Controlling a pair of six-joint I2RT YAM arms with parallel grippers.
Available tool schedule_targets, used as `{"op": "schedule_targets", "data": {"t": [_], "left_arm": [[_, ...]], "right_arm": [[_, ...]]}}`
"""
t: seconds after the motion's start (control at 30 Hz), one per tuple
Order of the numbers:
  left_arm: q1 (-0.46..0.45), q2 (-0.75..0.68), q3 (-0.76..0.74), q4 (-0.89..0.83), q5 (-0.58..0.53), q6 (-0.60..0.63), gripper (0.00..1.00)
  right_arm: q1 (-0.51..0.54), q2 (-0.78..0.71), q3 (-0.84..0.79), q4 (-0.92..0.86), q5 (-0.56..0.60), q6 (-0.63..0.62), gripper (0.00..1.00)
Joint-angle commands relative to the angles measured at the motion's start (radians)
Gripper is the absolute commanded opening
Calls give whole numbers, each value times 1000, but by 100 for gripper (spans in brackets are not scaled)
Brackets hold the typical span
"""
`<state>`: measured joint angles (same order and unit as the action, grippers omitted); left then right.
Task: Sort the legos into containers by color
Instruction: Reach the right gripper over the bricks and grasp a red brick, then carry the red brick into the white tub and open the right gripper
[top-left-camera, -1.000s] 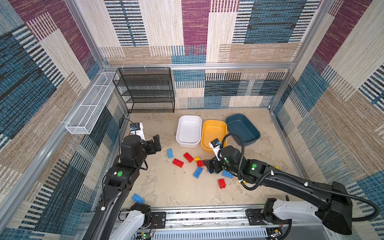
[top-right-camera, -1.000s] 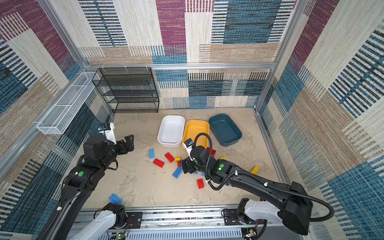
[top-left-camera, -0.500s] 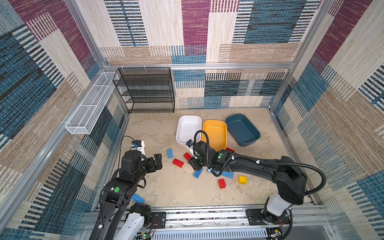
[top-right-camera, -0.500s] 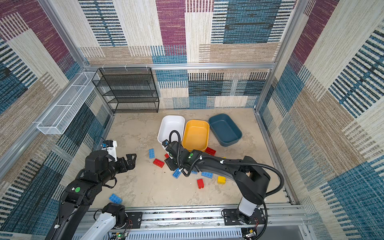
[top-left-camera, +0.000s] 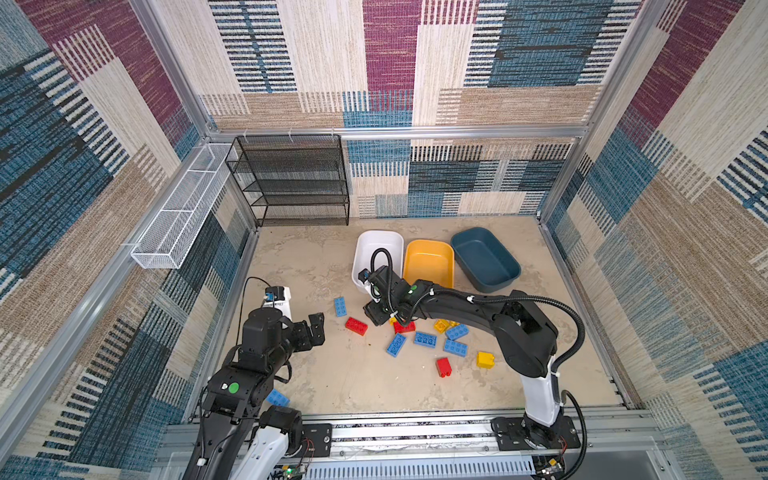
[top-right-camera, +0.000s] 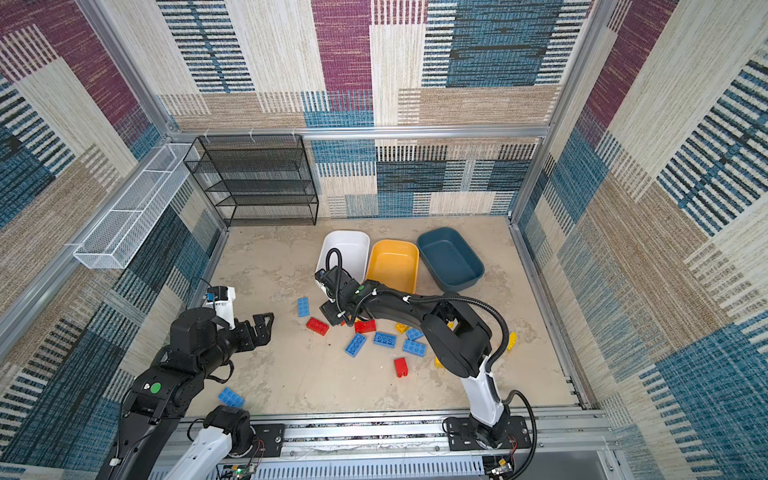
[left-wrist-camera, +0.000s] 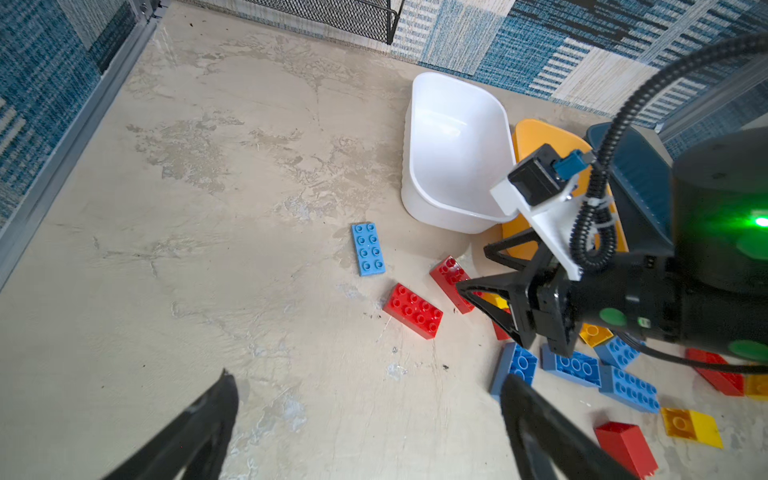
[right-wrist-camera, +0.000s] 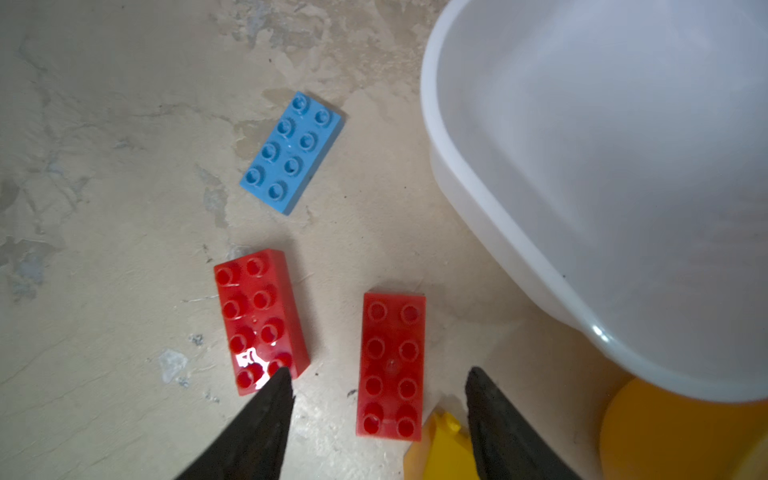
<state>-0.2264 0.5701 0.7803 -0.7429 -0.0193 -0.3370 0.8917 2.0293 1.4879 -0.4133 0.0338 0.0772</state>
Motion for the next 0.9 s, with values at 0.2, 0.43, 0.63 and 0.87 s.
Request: {"op": "schedule_targets", "data": {"t": [0.2,0.43,0.63,0.87], "left_arm": [[-2,-23,-9,20,44,16,98],[-5,-20,-10,24,53,18,97],[-4,-16,-10,23,58,19,97],[-7,-19,-10,22,62,18,97]], "right_arm": [[-5,109,40,-6,-35,-4,58],[-4,133,28,8,-27,9,43],[-4,74,-7,40,-7,21,27],[-4,-65,-31,25,-18,38,25]]}}
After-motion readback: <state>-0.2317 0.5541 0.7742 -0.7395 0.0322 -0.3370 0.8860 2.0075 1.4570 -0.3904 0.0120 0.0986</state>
